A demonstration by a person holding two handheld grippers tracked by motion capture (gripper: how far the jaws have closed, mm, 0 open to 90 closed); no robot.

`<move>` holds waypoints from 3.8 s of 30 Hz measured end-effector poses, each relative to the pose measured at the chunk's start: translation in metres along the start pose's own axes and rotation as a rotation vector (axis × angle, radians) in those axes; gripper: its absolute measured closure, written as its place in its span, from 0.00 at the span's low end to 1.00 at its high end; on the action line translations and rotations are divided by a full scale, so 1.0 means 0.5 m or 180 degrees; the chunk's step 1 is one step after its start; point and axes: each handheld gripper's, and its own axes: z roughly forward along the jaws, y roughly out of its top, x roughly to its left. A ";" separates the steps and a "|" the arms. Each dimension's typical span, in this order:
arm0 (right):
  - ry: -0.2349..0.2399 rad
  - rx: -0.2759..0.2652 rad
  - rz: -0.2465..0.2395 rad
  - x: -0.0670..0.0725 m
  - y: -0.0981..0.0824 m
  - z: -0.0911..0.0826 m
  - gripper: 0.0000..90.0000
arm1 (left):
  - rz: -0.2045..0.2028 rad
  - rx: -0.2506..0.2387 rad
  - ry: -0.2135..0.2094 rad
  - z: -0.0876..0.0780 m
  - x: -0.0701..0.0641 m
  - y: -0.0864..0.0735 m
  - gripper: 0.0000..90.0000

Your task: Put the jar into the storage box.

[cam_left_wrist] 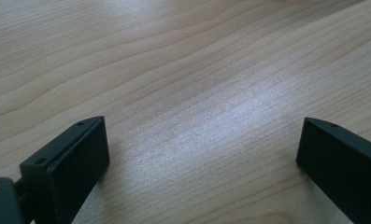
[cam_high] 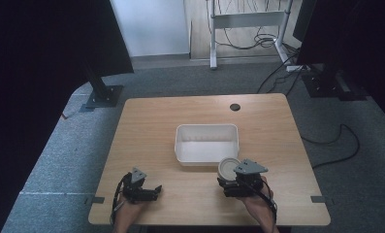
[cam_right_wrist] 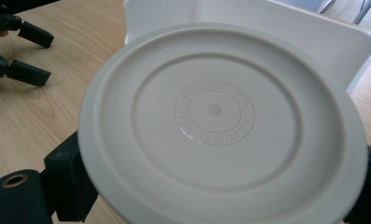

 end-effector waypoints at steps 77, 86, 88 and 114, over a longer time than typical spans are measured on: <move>-0.0278 0.0081 0.0116 -0.003 0.120 0.253 0.11 | 0.0007 0.0008 -0.0001 0.000 0.000 0.000 0.03; -0.0351 0.0151 0.0141 -0.005 0.107 0.280 0.11 | 0.0008 0.0015 0.0001 -0.001 0.000 0.000 0.03; -0.0363 0.0165 0.0154 -0.004 0.103 0.285 0.11 | 0.0009 0.0016 0.0000 -0.001 0.000 0.000 0.03; -0.0312 0.0302 0.0272 -0.011 0.087 0.305 0.10 | 0.0009 0.0014 -0.0003 0.000 0.000 0.000 0.03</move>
